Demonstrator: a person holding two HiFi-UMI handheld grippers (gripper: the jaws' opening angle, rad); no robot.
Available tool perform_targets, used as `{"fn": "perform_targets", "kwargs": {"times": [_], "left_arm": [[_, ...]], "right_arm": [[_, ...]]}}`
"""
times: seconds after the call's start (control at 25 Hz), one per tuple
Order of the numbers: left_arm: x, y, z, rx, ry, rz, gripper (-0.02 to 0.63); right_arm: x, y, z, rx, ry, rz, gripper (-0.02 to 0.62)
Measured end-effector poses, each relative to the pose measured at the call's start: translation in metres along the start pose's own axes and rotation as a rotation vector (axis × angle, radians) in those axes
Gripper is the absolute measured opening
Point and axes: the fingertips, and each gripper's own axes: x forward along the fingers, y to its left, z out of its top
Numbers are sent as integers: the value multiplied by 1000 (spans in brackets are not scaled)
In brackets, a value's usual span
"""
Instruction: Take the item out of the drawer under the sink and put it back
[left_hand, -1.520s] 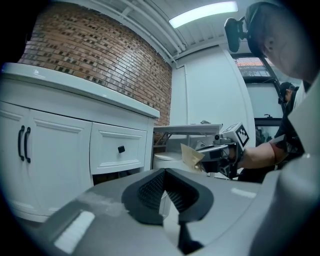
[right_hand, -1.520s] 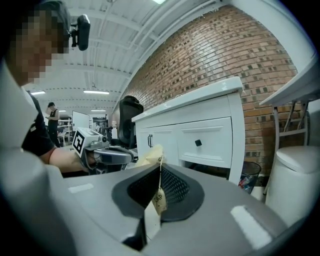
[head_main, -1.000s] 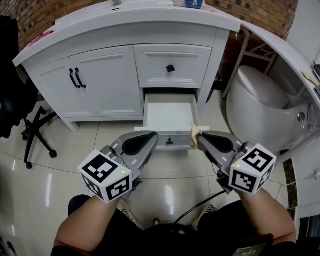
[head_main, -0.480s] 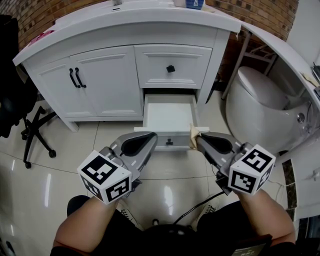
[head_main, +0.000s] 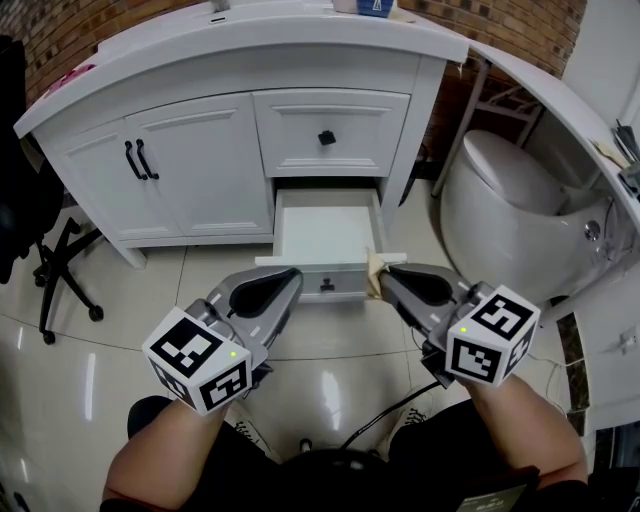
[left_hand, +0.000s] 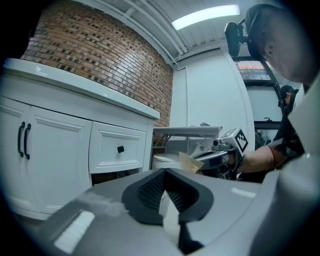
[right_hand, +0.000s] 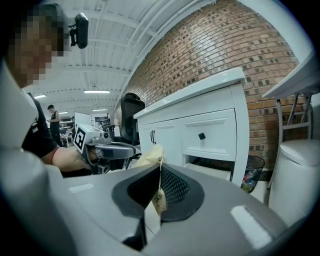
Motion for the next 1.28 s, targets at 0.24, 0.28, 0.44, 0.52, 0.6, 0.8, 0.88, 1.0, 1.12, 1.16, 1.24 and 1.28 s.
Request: {"fn": "perform_targets", "kwargs": {"times": [0.24, 0.28, 0.44, 0.52, 0.6, 0.8, 0.88, 1.0, 1.12, 1.16, 1.24, 1.28], "left_arm": [[-3, 1, 2, 3, -4, 2, 6], [-4, 2, 2, 2, -4, 5, 6], [-3, 2, 3, 2, -4, 6, 6], [-2, 2, 4, 1, -7, 4, 6], [-2, 3, 4, -2, -7, 4, 6], [-3, 3, 2, 6, 0, 2, 6], [-2, 3, 1, 7, 0, -4, 6], [-1, 3, 0, 4, 1, -11, 6], [-1, 5, 2, -1, -5, -10, 6], [-1, 6, 3, -4, -6, -7, 6], [0, 9, 2, -9, -6, -3, 6], [1, 11, 1, -11, -4, -2, 6]], "right_arm": [[3, -5, 6, -4, -7, -24, 9], [4, -4, 9, -9, -10, -23, 9], [7, -7, 20, -25, -24, -27, 9], [8, -10, 26, -34, -26, -34, 9], [10, -15, 31, -37, -23, -39, 9], [16, -33, 37, 51, -18, -29, 9], [21, -39, 37, 78, 3, -22, 9], [37, -50, 39, 44, 53, -23, 9], [65, -65, 37, -77, 118, -35, 9], [76, -71, 34, -125, 145, -41, 9], [97, -83, 28, -209, 202, -54, 9], [107, -89, 25, -242, 230, -59, 9]]}}
